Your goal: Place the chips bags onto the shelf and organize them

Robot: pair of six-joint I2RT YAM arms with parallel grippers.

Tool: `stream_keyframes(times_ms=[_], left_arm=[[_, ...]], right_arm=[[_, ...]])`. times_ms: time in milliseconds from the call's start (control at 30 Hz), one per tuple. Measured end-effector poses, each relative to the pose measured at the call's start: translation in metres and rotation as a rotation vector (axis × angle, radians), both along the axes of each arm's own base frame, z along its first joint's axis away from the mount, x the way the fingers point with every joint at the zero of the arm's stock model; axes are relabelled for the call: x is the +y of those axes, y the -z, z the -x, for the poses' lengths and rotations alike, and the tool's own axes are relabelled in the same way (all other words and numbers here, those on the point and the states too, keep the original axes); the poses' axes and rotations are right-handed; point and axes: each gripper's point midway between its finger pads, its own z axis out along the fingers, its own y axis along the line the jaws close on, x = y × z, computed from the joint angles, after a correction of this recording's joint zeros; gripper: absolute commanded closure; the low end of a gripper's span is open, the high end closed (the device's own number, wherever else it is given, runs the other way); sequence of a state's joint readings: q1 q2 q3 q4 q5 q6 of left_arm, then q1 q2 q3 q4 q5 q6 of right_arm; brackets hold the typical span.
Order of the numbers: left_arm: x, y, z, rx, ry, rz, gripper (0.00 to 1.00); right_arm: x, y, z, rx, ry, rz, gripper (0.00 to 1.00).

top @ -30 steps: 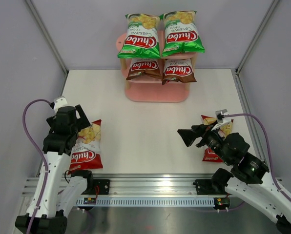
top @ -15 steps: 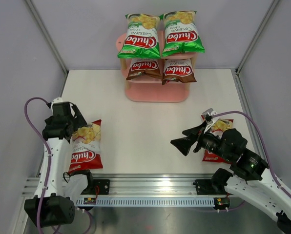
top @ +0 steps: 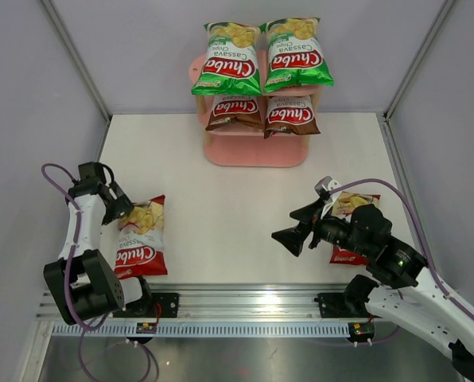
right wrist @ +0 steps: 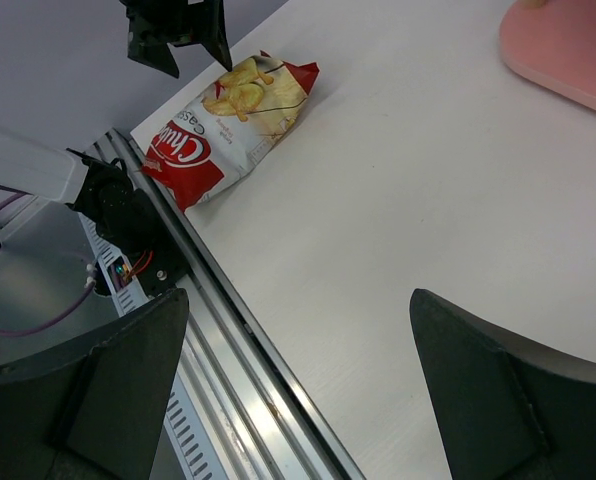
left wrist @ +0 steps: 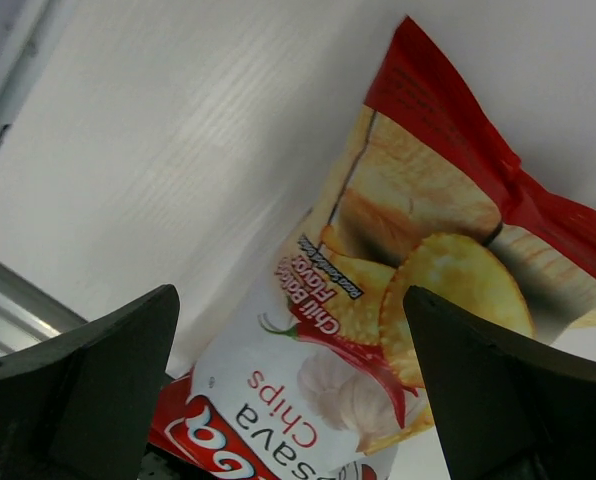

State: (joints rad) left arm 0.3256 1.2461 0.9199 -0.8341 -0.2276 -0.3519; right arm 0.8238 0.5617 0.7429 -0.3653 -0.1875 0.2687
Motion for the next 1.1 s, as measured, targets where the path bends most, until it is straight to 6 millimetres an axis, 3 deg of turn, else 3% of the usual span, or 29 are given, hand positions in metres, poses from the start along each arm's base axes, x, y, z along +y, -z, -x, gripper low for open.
stream_keyframes(times_ms=[333,633,933,1033,1100], left_arm=[[-0.068,0.044,-0.016,-0.069,0.066,0.313,0.01],[-0.118,0.047,-0.035,-0.241,0.113,0.388,0.01],[-0.226,0.047,-0.039,-0.305,0.295,0.463,0.01],[-0.25,0.048,-0.033,-0.301,0.352,0.479,0.01],[-0.256,0.047,-0.031,-0.3,0.374,0.475,0.01]], right_arm=[[0.005,0.004,0.003,0.006,-0.038,0.017,0.0],[0.012,0.019,-0.004,0.063,-0.028,0.052,0.01],[0.014,0.042,-0.034,0.165,0.125,0.1,0.01],[0.013,0.047,-0.044,0.186,0.181,0.119,0.01],[0.01,0.048,-0.049,0.19,0.218,0.126,0.0]])
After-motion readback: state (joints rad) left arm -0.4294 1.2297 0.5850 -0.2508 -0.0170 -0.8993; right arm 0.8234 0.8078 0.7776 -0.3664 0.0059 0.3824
